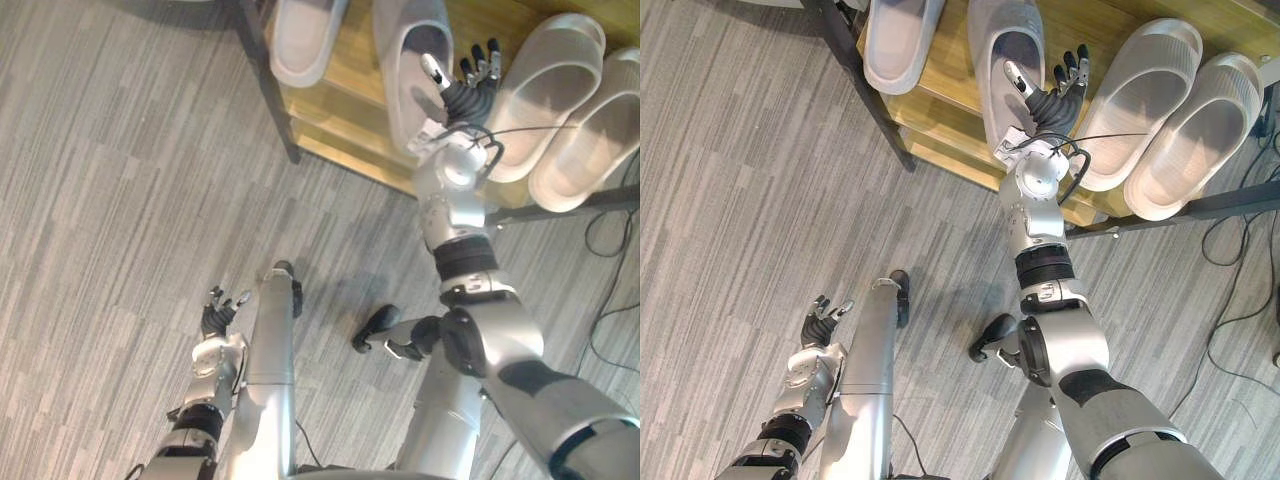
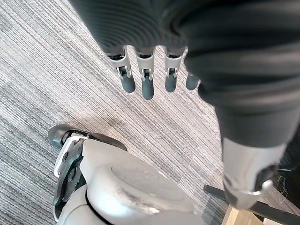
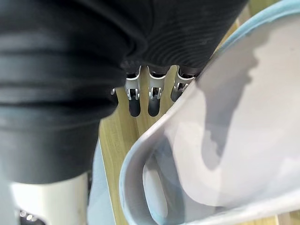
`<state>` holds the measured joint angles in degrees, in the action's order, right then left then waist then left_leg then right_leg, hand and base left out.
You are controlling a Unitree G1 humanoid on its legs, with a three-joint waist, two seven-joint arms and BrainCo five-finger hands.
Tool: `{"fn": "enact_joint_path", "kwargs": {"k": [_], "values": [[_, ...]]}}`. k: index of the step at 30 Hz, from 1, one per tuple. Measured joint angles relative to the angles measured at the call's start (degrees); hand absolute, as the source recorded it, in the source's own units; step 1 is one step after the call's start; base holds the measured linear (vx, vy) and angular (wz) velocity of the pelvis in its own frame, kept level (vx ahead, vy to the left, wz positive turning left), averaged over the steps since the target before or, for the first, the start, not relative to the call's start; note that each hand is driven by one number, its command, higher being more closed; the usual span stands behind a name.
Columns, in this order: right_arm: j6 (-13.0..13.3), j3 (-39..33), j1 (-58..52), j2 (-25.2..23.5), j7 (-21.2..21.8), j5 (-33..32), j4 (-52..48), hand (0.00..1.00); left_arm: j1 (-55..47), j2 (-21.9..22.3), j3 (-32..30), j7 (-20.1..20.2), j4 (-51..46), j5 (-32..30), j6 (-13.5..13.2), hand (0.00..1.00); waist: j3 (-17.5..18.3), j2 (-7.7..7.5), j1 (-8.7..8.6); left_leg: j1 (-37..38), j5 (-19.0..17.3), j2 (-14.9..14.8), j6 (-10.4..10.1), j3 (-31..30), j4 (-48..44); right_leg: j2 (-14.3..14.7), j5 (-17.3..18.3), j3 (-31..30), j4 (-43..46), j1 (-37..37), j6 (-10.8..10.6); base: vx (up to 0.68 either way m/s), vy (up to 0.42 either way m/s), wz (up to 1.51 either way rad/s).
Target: Organize the slippers on the shoe rack
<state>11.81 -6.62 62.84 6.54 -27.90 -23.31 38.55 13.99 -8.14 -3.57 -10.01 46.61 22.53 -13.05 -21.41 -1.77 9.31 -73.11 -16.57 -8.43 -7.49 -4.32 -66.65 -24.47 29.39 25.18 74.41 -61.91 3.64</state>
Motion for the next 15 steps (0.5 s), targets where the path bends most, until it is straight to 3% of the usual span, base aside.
{"fn": "enact_joint_path", "kwargs": {"k": [15], "values": [[2.38,0.15,2.33,-3.96,1.30,-17.96,1.58,0.00,0.36,2.83,-0.28,-1.20,-1.58,0.00,0.08,0.00,1.78,0.76,2.11,0.10,0.75,1.58,-0.57,-1.78,2.02,-0.41,0.27,2.64,-1.42,1.96,-0.18,0.00,0.015,0.07]]}}
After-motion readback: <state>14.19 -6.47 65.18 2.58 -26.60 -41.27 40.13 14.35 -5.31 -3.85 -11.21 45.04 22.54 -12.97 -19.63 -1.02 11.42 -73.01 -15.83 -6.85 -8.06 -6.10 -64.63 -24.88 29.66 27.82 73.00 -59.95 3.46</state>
